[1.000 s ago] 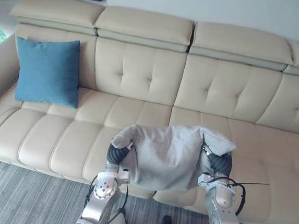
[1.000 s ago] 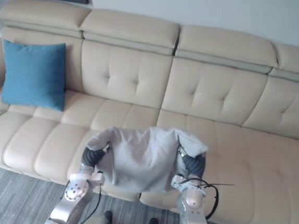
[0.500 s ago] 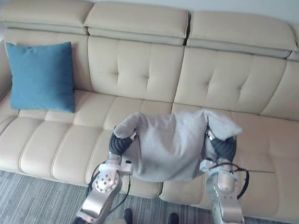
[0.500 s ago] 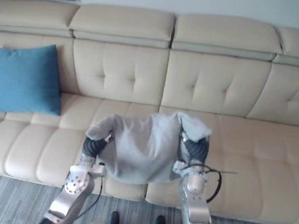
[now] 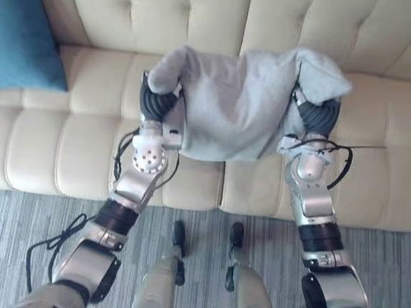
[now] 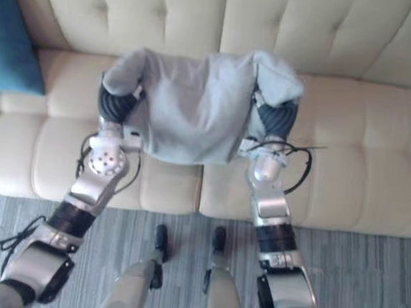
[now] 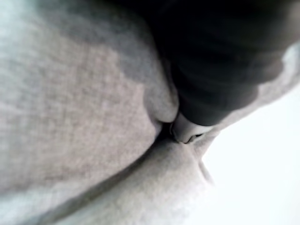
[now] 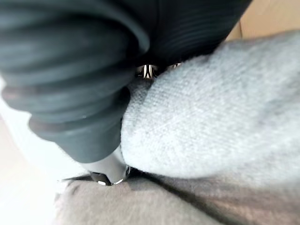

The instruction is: Pick up cushions and gather them together orderly.

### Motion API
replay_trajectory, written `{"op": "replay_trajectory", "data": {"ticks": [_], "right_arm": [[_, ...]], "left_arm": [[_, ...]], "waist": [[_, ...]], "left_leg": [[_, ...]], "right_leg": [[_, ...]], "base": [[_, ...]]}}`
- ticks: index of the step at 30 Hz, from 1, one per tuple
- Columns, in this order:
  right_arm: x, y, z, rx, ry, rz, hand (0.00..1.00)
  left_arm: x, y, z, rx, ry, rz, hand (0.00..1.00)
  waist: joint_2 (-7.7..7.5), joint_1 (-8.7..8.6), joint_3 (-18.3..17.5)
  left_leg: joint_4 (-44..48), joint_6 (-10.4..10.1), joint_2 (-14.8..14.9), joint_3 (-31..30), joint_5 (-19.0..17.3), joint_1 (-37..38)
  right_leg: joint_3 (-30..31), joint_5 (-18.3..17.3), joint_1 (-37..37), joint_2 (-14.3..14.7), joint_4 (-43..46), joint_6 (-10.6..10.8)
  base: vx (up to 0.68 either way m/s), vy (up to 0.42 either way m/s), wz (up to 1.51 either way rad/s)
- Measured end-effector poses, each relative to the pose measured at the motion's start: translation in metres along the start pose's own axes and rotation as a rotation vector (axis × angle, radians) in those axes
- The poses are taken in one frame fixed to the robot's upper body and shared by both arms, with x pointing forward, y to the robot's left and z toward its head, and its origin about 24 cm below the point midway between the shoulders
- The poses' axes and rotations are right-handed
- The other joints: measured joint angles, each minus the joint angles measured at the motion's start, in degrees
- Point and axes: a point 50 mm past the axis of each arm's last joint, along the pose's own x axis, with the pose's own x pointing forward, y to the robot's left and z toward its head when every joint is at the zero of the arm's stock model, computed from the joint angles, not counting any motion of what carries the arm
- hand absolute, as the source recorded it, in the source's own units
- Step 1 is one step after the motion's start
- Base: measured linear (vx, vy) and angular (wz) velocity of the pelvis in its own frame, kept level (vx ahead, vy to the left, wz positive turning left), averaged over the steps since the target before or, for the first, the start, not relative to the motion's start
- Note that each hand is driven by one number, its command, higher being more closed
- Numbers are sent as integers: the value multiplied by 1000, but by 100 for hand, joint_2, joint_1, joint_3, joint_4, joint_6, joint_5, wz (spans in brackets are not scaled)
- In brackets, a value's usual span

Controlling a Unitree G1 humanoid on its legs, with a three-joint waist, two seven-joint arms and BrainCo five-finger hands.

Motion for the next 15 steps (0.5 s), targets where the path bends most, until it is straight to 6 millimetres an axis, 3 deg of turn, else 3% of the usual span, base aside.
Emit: {"op": "replay_trajectory", "data": {"ticks": [2, 3, 4, 5, 8, 15], "right_arm": [[12, 1, 8, 15, -21, -37, 100], [19, 2, 14, 27, -37, -53, 100], [23, 3, 17, 33, -44, -60, 0], [33, 8, 29, 52, -73, -74, 0], [47, 10, 45, 85, -114, -118, 0], [74, 13, 69, 107, -145, -161, 0]], "left_arm": [[16, -3, 13, 4, -42, 2, 100], [24, -2, 21, 11, -71, 5, 0], [27, -1, 24, 16, -84, 7, 0], [40, 2, 37, 19, -122, 27, 0], [58, 10, 51, 20, -165, 74, 0], [91, 41, 73, 69, -188, 190, 0]], "waist": [[0, -15, 36], [0, -39, 105], [-5, -53, 146], [-3, -75, 318], [-1, -112, 320], [-12, -127, 327]], "left_leg": [[2, 11, -1, 0, 49, -250], [3, 12, -2, 7, 72, -321], [3, 16, -4, 14, 79, -348], [4, 20, -6, 36, 85, -370], [28, 29, 2, 39, 92, -598], [39, 32, 0, 162, 95, -810]], "right_leg": [[9, 74, -240, 2, -11, -5], [20, 117, -320, 2, -17, -5], [31, 129, -352, 2, -16, -4], [68, 163, -387, 2, -19, 2], [109, 279, -603, 18, -61, -6], [266, 445, -782, 20, -272, 8]], "base": [[-17, -9, 0], [0, 0, 0], [-21, 2, -8], [-27, 3, -9], [-12, 4, -7], [-1, 10, -8]]}}
